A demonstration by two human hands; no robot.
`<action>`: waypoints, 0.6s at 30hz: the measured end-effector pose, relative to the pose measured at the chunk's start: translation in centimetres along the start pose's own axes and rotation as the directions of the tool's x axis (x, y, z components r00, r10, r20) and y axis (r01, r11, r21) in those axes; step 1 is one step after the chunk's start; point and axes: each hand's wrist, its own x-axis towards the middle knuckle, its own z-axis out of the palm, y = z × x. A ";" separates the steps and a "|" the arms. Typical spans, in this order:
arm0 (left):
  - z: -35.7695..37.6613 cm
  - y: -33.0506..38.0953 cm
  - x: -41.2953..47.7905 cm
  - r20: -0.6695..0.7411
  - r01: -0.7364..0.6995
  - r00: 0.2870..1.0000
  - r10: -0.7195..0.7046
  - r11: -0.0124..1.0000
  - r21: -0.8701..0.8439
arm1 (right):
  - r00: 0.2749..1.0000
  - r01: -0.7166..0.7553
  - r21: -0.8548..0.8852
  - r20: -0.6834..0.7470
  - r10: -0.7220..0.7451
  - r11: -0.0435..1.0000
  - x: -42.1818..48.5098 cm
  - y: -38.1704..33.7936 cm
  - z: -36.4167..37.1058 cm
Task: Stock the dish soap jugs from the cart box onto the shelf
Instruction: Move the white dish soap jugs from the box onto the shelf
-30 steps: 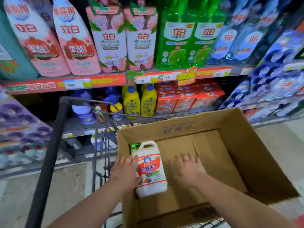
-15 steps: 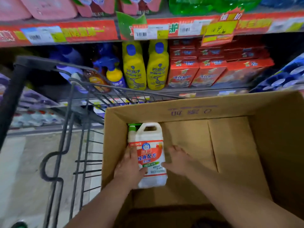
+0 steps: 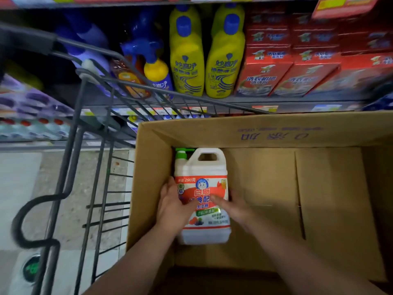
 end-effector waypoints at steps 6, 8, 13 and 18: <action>0.5 0.5 0.8 0.157 0.015 0.987 -0.026 0.998 0.067 | 0.992 -0.067 -0.004 0.103 0.067 0.998 -0.9 -0.3 -2.1; 1.0 0.0 1.3 0.226 0.076 0.972 -0.062 0.996 -0.055 | 0.991 -0.067 0.009 0.114 0.066 0.998 -1.0 -0.3 -2.5; 2.1 -1.5 1.5 0.479 0.425 0.854 -0.205 0.807 -0.411 | 0.995 -0.055 0.055 0.092 0.050 0.997 -0.9 0.3 -2.3; 2.2 -1.6 1.6 0.501 0.416 0.851 -0.158 0.784 -0.460 | 0.995 -0.083 0.099 0.055 0.078 0.992 -0.7 0.6 -1.5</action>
